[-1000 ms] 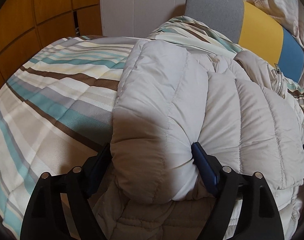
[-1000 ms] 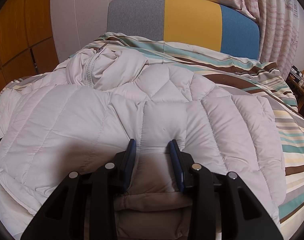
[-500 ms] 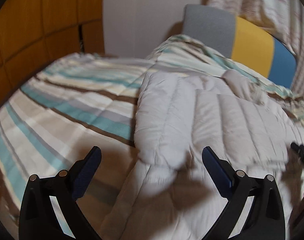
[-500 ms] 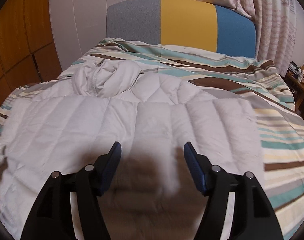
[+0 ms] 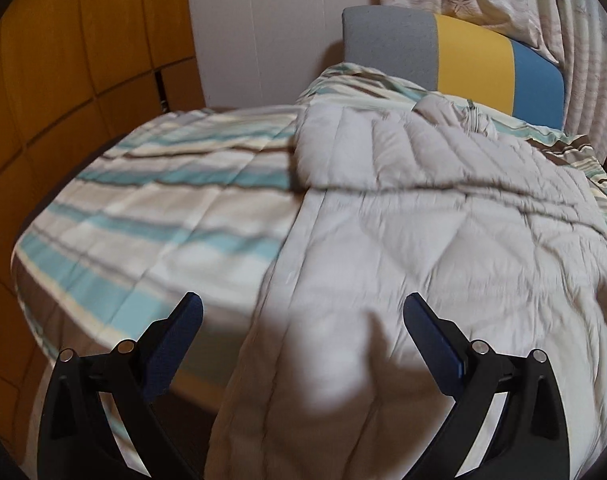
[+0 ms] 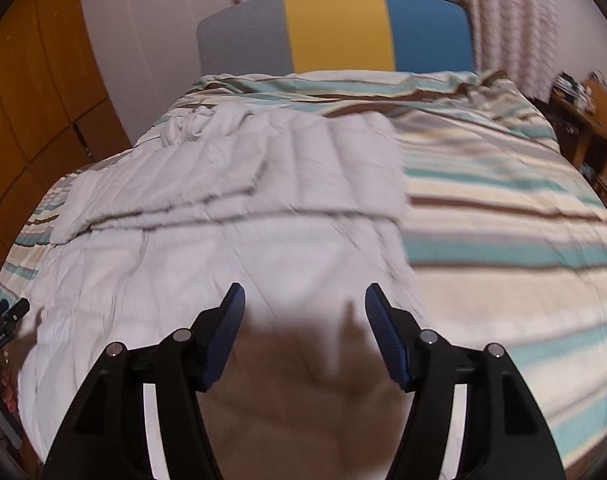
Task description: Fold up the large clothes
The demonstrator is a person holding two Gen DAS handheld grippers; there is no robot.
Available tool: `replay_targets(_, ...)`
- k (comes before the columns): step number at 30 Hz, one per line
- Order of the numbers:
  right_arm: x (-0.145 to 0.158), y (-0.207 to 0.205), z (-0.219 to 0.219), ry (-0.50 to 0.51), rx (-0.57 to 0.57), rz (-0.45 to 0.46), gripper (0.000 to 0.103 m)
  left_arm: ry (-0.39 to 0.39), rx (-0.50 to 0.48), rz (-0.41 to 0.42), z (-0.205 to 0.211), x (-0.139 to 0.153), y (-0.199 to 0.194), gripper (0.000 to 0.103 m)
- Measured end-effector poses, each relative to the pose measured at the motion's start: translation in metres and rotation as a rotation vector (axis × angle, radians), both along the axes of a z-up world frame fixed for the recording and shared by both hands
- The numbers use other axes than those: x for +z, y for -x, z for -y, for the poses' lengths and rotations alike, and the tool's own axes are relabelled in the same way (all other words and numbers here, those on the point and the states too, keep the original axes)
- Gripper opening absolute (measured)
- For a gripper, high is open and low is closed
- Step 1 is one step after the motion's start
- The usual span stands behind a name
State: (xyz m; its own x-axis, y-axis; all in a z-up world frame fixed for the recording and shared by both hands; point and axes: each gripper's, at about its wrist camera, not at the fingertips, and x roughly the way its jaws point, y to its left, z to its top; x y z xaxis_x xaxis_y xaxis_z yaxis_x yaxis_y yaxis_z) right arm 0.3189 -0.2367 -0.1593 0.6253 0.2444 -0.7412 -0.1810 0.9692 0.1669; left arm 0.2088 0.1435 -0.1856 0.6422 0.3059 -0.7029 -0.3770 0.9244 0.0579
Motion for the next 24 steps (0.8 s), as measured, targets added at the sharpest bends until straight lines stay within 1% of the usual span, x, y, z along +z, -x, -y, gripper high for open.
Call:
replay_targets(6,-0.008,0.058,0.051,0.000,-0.065,-0.031,0.060,0.008,0.022,-0.011,-0.001,-0.015,0.041,0.100)
replay_targets(9,-0.012,0.078,0.069,-0.011,-0.093,-0.055,0.059,0.033,0.016,-0.020,0.000,-0.021,0.057,0.100)
replay_targets(13,-0.019,0.109,0.090,-0.054,-0.131,-0.086,0.057,0.067,0.003,-0.015,0.001,-0.023,0.077,0.094)
replay_targets(14,-0.020,0.115,0.093,-0.062,-0.132,-0.088,0.057,0.078,0.000,-0.012,0.002,-0.023,0.081,0.093)
replay_targets(16,-0.021,0.128,0.098,-0.078,-0.126,-0.092,0.057,0.098,-0.013,-0.009,0.004,-0.024,0.088,0.088)
replay_targets(20,-0.026,0.143,0.098,-0.086,-0.107,-0.105,0.057,0.131,-0.043,-0.003,0.012,-0.029,0.105,0.087)
replay_targets(24,-0.034,0.153,0.093,-0.116,-0.081,-0.109,0.054,0.162,-0.081,-0.026,0.021,-0.037,0.116,0.087)
